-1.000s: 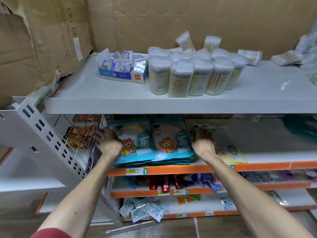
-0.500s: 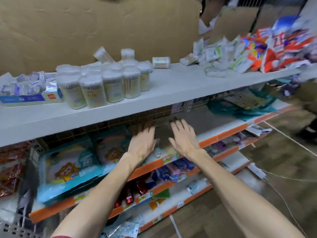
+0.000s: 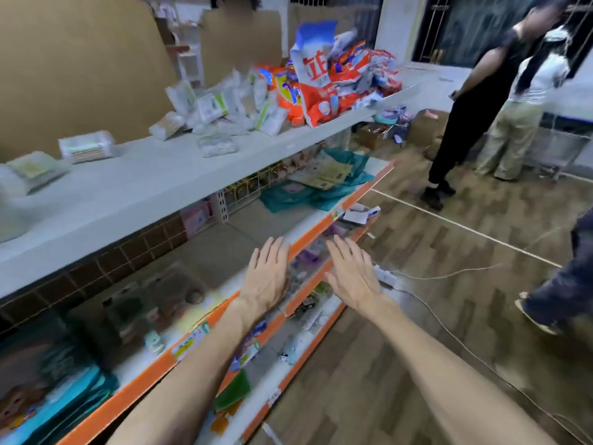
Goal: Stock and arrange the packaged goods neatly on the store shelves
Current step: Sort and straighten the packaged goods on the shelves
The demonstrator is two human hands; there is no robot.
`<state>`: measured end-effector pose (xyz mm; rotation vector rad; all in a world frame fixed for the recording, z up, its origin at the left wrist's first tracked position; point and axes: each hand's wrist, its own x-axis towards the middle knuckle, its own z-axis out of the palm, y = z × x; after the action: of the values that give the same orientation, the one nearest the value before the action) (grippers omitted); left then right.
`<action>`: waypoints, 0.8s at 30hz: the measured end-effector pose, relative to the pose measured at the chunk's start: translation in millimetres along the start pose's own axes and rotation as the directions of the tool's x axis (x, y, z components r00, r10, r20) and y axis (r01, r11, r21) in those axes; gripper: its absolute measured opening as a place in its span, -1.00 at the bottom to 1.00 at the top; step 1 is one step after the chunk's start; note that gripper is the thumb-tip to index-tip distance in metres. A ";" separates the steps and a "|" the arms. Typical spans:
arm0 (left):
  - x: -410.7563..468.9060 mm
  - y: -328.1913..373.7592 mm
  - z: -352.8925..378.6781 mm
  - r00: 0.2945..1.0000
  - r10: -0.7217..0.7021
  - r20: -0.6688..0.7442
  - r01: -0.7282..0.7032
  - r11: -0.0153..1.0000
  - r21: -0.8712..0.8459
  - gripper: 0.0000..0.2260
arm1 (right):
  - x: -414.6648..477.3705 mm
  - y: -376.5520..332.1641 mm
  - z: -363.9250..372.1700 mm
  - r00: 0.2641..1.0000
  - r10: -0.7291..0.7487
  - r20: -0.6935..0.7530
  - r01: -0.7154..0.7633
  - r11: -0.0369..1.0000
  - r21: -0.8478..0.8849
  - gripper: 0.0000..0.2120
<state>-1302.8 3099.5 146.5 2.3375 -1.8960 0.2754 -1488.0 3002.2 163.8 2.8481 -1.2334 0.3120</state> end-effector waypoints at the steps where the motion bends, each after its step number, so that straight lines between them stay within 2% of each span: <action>1: 17.4 11.8 4.5 1.000 0.010 -0.003 -0.010 1.000 0.000 -0.37 | 3.5 18.5 -0.4 1.000 0.008 0.001 -0.008 1.000 -0.004 -0.36; 11: 156.9 135.4 33.5 0.995 0.098 0.001 -0.098 0.991 -0.093 -0.30 | 44.9 203.5 -2.1 0.994 0.111 0.023 -0.110 0.993 -0.052 -0.35; 16: 202.6 162.4 39.3 0.993 0.113 -0.023 -0.115 0.990 -0.088 -0.30 | 64.5 251.5 -1.3 0.993 0.119 -0.009 -0.119 0.991 -0.052 -0.37; 20: 233.7 176.9 53.7 0.995 0.098 0.030 -0.095 0.991 -0.089 -0.33 | 79.1 274.6 14.8 0.987 0.156 0.034 -0.156 0.988 0.010 -0.37; 24: 268.7 189.8 74.4 0.994 0.104 0.034 -0.099 0.987 -0.124 -0.50 | 98.9 295.3 30.3 0.986 0.157 0.055 -0.159 0.986 0.042 -0.37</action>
<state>-1429.9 2787.8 127.5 2.1882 -1.9942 0.1180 -1630.6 2725.1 135.7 2.8186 -1.4852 0.2760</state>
